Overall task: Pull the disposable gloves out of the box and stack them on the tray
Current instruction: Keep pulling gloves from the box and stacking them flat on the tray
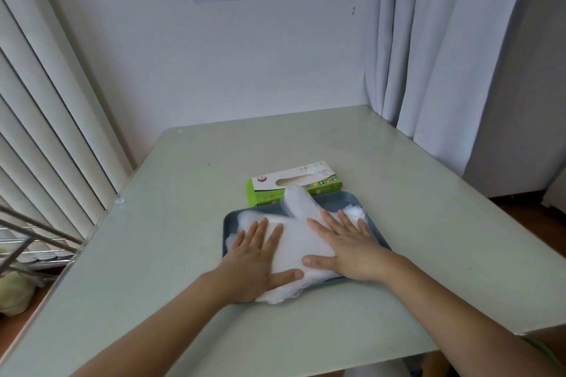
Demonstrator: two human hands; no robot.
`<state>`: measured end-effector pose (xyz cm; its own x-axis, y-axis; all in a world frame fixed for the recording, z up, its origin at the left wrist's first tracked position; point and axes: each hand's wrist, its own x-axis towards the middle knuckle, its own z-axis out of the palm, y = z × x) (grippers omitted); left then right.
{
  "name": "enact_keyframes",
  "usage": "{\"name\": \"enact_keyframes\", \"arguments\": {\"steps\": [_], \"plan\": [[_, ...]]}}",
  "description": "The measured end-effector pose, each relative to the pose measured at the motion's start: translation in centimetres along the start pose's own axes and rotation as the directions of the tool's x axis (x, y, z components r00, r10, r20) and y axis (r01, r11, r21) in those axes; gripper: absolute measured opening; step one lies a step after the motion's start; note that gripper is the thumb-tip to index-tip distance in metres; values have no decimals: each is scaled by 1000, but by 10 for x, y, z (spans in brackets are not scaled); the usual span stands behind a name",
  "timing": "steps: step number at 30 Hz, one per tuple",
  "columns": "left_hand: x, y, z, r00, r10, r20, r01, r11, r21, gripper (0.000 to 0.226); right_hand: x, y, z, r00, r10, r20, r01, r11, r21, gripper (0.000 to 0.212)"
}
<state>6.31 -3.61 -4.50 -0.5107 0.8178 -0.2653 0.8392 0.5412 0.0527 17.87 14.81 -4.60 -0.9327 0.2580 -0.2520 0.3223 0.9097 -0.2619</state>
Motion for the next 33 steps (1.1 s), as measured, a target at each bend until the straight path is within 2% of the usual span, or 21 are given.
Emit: {"name": "enact_keyframes", "arguments": {"steps": [4,7,10,13,17,19,21,23,27,29,33], "plan": [[-4,-4,-8,992,-91,92,85,994,70,146,-1,1,-6,999,-7,33,7,1000,17,90],[-4,-8,-15,980,-138,141,123,986,108,120,2,0,-17,999,-35,-15,35,999,10,85],[-3,-12,-37,975,-163,150,162,987,22,99,16,2,-34,981,-55,-187,70,995,73,60],[5,-18,-66,979,-203,-5,200,967,-155,65,38,5,-57,933,-137,-334,165,985,57,30],[24,-35,-81,949,-235,-212,127,896,-425,37,74,6,-80,913,-169,-372,183,983,2,29],[39,-46,-77,932,-237,-275,67,856,-512,33,94,5,-84,916,-172,-362,193,981,24,23],[54,-52,-72,923,-228,-311,22,836,-548,35,110,3,-83,923,-130,-362,185,975,120,20],[66,-54,-64,919,-228,-320,2,817,-576,40,122,2,-79,929,-116,-352,189,965,182,26],[82,-59,-47,925,-248,-286,24,792,-610,55,144,5,-66,956,-158,-249,206,962,177,39],[88,-63,-42,928,-260,-266,29,764,-645,55,152,7,-65,964,-168,-205,207,959,191,42],[94,-69,-34,931,-243,-271,-8,731,-682,52,160,9,-62,933,-220,-284,277,944,179,34]]}}
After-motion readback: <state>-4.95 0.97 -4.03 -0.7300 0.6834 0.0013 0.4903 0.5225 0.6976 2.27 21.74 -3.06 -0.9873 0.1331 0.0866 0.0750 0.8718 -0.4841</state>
